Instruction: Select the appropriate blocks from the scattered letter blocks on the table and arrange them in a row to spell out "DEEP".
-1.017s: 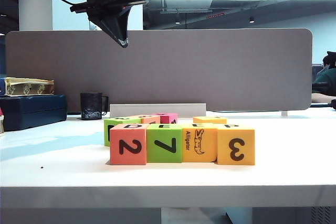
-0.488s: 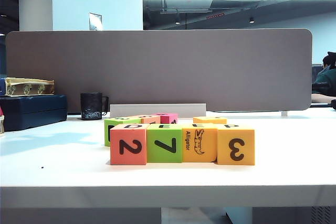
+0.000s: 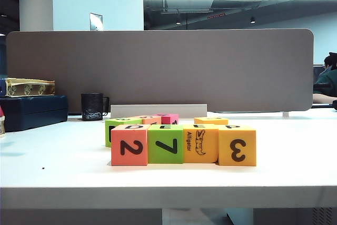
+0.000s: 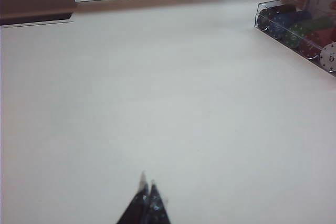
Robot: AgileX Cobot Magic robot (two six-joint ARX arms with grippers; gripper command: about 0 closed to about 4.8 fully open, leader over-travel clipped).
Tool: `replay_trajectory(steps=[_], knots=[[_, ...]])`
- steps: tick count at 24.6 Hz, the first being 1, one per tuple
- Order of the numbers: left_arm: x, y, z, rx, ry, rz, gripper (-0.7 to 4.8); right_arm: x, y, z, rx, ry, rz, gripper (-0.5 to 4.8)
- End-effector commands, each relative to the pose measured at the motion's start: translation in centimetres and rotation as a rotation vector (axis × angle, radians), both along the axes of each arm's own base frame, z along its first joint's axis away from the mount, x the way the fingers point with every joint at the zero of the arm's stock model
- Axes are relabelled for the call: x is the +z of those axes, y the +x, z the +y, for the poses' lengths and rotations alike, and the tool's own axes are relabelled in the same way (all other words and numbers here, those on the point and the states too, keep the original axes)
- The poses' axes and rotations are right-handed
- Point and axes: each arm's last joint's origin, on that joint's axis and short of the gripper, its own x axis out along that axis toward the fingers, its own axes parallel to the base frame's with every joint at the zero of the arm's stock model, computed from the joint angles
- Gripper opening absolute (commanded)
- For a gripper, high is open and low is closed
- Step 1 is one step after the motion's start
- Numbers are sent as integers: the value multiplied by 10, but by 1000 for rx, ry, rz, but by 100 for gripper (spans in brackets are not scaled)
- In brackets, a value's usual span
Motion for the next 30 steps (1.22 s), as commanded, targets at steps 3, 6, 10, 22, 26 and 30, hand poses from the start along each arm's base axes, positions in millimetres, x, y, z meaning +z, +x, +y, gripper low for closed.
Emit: replay_trajectory(steps=[3, 6, 10, 22, 26, 30], knots=[[-49, -39, 27, 85, 9, 52, -6, 1, 0, 0, 1, 0, -15, -1], [-93, -68, 37, 130, -24, 40, -6, 1, 0, 0, 1, 0, -15, -1], [-128, -90, 40, 132, -32, 36, -6, 1, 0, 0, 1, 0, -14, -1], [-204, -134, 50, 183, -53, -10, -6, 1, 0, 0, 1, 0, -15, -1], [-220, -141, 51, 200, -91, -46, -6, 1, 0, 0, 1, -1, -14, -1], [-226, -143, 51, 197, -94, -70, -5, 1, 0, 0, 1, -1, -15, -1]])
